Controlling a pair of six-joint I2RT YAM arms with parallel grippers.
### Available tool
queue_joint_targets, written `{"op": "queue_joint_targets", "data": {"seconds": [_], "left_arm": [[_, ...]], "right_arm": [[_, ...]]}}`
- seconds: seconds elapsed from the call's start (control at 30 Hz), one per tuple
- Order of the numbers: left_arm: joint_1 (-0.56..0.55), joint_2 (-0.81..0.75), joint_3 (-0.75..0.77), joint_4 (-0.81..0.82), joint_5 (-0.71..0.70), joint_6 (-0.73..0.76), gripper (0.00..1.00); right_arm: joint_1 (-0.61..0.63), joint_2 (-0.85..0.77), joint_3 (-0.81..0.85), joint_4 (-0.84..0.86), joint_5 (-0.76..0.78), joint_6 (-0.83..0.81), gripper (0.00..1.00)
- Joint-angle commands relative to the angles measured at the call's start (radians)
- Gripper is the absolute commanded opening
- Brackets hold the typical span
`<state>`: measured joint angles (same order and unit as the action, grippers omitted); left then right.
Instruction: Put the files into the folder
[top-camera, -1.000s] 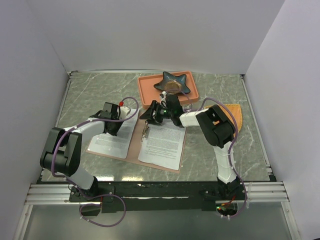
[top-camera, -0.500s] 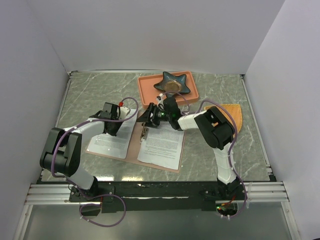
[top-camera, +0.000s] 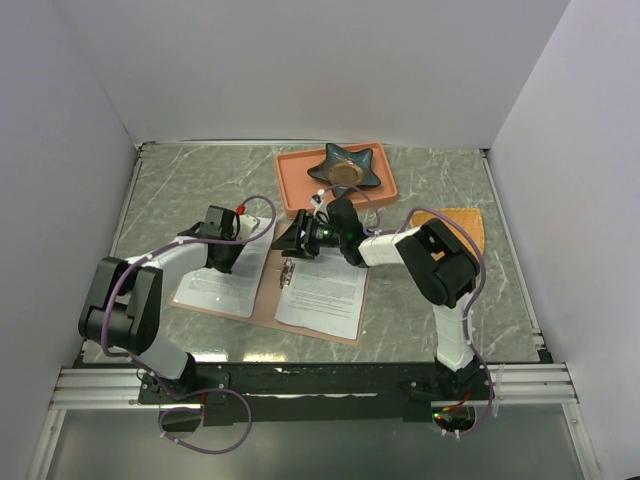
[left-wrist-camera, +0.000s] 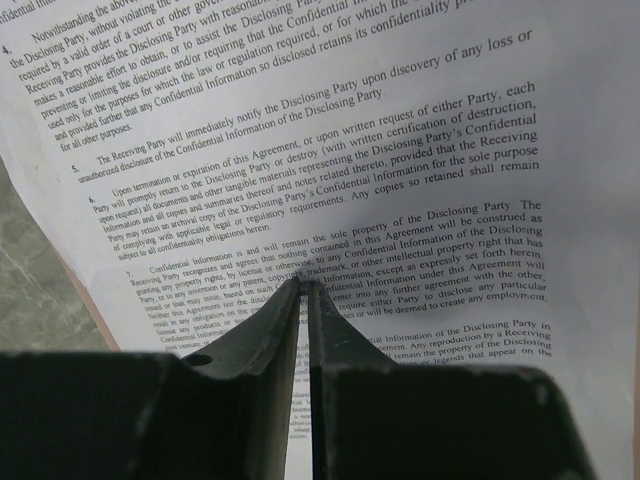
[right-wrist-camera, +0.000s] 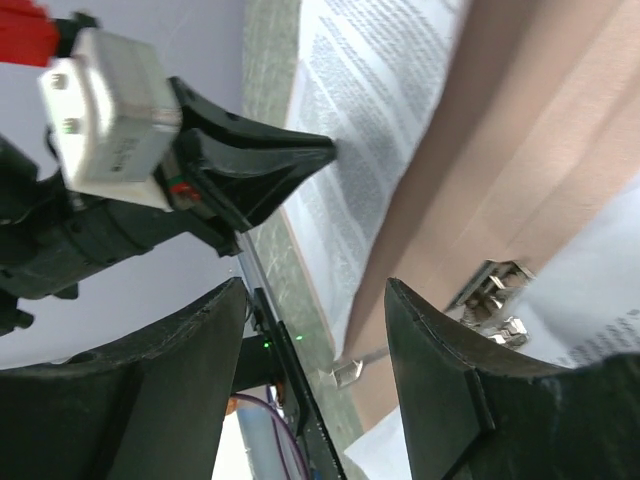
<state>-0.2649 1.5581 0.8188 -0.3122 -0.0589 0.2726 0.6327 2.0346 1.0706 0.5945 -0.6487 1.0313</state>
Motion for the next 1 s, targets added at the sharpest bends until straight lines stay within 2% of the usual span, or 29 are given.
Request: {"op": "queue_joint_targets", "data": {"seconds": [0.0, 0.2, 0.3, 0.4, 0.43, 0.47, 0.53, 0.6, 0.63, 0.73, 0.77, 0.8, 0.83, 0.87, 0.93, 0.97], "left_arm": [[0.0, -0.044, -0.007, -0.016, -0.012, 0.002, 0.15], [0.0, -0.078, 0.006, -0.045, -0.013, 0.008, 0.16], [0.0, -0.121, 0.032, -0.073, -0.007, 0.004, 0.21], [0.0, -0.18, 0.083, -0.137, 0.031, -0.01, 0.36], [0.0, -0.199, 0.11, -0.163, 0.048, -0.021, 0.46], [0.0, -0.228, 0.124, -0.178, 0.059, -0.029, 0.51], [0.0, -0.248, 0.163, -0.195, 0.132, -0.048, 0.59], [-0.002, -0.245, 0.19, -0.217, 0.186, -0.07, 0.63], [-0.005, -0.236, 0.221, -0.225, 0.226, -0.096, 0.7], [-0.028, -0.185, 0.272, -0.219, 0.241, -0.136, 0.8], [-0.049, -0.162, 0.279, -0.211, 0.235, -0.147, 0.81], [-0.066, -0.15, 0.287, -0.184, 0.22, -0.159, 0.83], [-0.086, -0.141, 0.301, -0.173, 0.208, -0.18, 0.92], [-0.133, -0.115, 0.309, -0.16, 0.173, -0.191, 0.97], [-0.175, -0.083, 0.341, -0.137, 0.156, -0.216, 0.99], [-0.201, -0.041, 0.356, -0.133, 0.148, -0.226, 0.96]], "right_arm": [[0.021, -0.076, -0.011, 0.036, -0.002, -0.027, 0.65], [0.028, -0.099, -0.021, 0.007, 0.004, -0.037, 0.64], [0.028, -0.129, -0.024, -0.038, 0.02, -0.062, 0.63], [0.028, -0.172, -0.037, -0.07, 0.04, -0.091, 0.59], [0.027, -0.198, -0.041, -0.071, 0.046, -0.1, 0.58], [0.03, -0.211, -0.053, -0.084, 0.053, -0.109, 0.56], [0.03, -0.264, -0.081, -0.082, 0.095, -0.138, 0.49], [0.041, -0.331, -0.13, -0.097, 0.136, -0.175, 0.39], [0.047, -0.356, -0.147, -0.11, 0.186, -0.227, 0.37], [0.085, -0.448, -0.204, -0.146, 0.304, -0.337, 0.26], [0.1, -0.473, -0.228, -0.16, 0.34, -0.368, 0.2], [0.128, -0.517, -0.238, -0.186, 0.38, -0.397, 0.0], [0.146, -0.54, -0.25, -0.196, 0.432, -0.451, 0.0], [0.162, -0.559, -0.285, -0.193, 0.514, -0.471, 0.0], [0.182, -0.608, -0.333, -0.13, 0.573, -0.502, 0.0], [0.185, -0.622, -0.386, -0.101, 0.592, -0.51, 0.0]]}}
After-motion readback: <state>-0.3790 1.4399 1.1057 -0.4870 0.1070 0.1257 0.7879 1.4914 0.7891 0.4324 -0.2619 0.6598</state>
